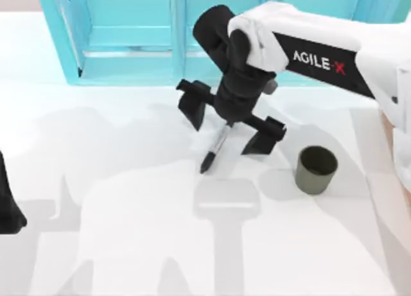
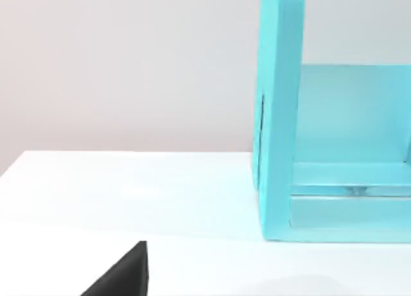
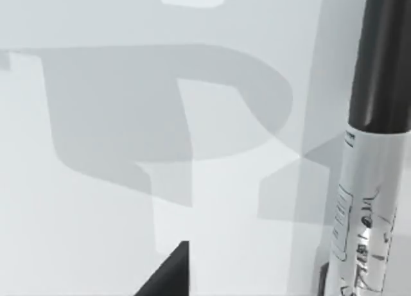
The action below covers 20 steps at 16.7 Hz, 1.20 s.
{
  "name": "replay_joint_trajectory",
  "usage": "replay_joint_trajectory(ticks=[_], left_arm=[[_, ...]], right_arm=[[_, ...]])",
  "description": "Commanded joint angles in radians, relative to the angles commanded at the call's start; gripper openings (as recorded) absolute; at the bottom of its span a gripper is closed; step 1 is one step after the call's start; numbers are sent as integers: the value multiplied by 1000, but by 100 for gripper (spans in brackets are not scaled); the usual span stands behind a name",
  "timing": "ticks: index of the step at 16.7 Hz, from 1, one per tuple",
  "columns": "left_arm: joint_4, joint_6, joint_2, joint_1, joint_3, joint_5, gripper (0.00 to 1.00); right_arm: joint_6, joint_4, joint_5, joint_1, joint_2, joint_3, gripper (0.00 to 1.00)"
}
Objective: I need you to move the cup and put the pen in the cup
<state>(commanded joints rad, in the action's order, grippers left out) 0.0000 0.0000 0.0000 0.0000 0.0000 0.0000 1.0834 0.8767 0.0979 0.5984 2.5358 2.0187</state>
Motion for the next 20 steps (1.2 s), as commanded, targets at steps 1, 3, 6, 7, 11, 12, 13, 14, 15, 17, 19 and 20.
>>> replay_joint_trajectory(ticks=[1, 3, 6, 7, 11, 12, 13, 14, 15, 17, 19, 20], left_arm=[[0, 0, 0, 0, 0, 0, 100], [0, 0, 0, 0, 0, 0, 100], [0, 0, 0, 0, 0, 0, 100], [0, 0, 0, 0, 0, 0, 100], [0, 0, 0, 0, 0, 0, 100], [0, 0, 0, 0, 0, 0, 100], [0, 0, 0, 0, 0, 0, 100], [0, 0, 0, 0, 0, 0, 100], [0, 0, 0, 0, 0, 0, 100], [0, 0, 0, 0, 0, 0, 100], [0, 0, 0, 0, 0, 0, 100], [0, 0, 0, 0, 0, 0, 100]], right_arm=[[0, 0, 0, 0, 0, 0, 47], [0, 0, 0, 0, 0, 0, 32], [0, 0, 0, 0, 0, 0, 10], [0, 0, 0, 0, 0, 0, 2], [0, 0, 0, 0, 0, 0, 0], [0, 0, 0, 0, 0, 0, 0], [0, 0, 0, 0, 0, 0, 0], [0, 0, 0, 0, 0, 0, 0], [0, 0, 0, 0, 0, 0, 0], [-37, 77, -36, -9, -89, -22, 0], [-23, 87, -39, 4, -126, -49, 0], [-11, 96, -42, 15, -161, -73, 0]])
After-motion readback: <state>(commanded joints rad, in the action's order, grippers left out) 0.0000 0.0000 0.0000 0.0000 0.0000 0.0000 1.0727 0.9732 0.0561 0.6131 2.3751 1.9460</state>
